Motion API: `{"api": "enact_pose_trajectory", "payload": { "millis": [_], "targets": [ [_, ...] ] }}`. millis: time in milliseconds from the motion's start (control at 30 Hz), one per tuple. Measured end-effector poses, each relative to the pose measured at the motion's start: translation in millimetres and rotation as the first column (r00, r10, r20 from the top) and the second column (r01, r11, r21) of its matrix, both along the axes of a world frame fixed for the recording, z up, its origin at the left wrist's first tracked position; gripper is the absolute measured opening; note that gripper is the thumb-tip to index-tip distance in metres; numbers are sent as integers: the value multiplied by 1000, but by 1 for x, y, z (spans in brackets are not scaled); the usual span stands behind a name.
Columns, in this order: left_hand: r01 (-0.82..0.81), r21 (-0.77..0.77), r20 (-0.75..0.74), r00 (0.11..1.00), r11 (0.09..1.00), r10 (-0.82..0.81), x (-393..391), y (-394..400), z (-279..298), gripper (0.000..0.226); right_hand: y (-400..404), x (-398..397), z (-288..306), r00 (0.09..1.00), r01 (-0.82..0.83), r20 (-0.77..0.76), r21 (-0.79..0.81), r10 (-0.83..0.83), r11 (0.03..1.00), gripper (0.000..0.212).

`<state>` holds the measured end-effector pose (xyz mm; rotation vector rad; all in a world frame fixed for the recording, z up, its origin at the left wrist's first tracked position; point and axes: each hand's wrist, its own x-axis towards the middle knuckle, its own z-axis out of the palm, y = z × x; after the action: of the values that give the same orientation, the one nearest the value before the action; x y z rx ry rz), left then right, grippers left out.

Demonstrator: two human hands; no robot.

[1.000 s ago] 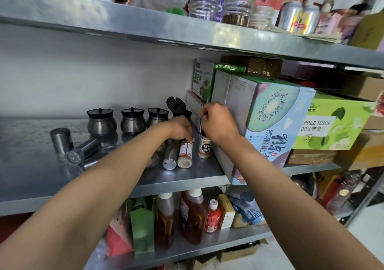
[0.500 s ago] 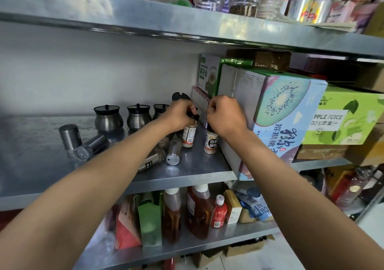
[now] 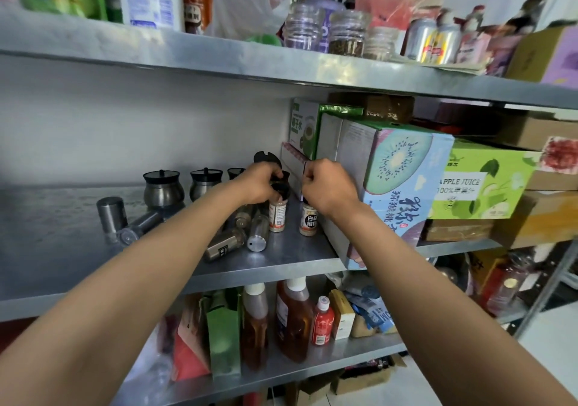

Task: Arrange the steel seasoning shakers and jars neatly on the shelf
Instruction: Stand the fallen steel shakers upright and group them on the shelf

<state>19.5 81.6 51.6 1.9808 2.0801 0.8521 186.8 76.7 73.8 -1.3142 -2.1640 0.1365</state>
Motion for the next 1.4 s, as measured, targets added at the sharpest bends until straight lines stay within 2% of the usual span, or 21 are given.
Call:
{"api": "enact_pose_trajectory", "payload": {
  "millis": [167,333,500,733,900,1067,1400],
  "targets": [
    [-6,47,-67,998,999,9,-3,-22,7,52,-10,1,2,1000,-20,5,-38,21,999,19],
    [4,147,-46,999,989,3,-8,-49,10,39,-14,-7,5,999,-54,2,-51,54,997,19],
    [7,237,-115,993,972,20,-18,-66,-1,33,1,-23,8,989,-99,106,-38,102,994,35],
    [-11,223,-144,989,975,44,-41,-65,-2,33,19,-38,11,935,-171,273,-207,225,963,51],
    [14,194,-174,985,981,21,-45,-59,-6,29,26,-35,1,913,-212,268,-331,307,919,51],
    [15,203,-162,987,979,18,-41,-55,-7,29,35,-42,-9,936,-208,233,-241,265,948,40],
    [8,86,-171,985,996,7,-34,-49,-12,27,41,-53,-9,907,-120,402,-37,125,992,21]
  ]
}}
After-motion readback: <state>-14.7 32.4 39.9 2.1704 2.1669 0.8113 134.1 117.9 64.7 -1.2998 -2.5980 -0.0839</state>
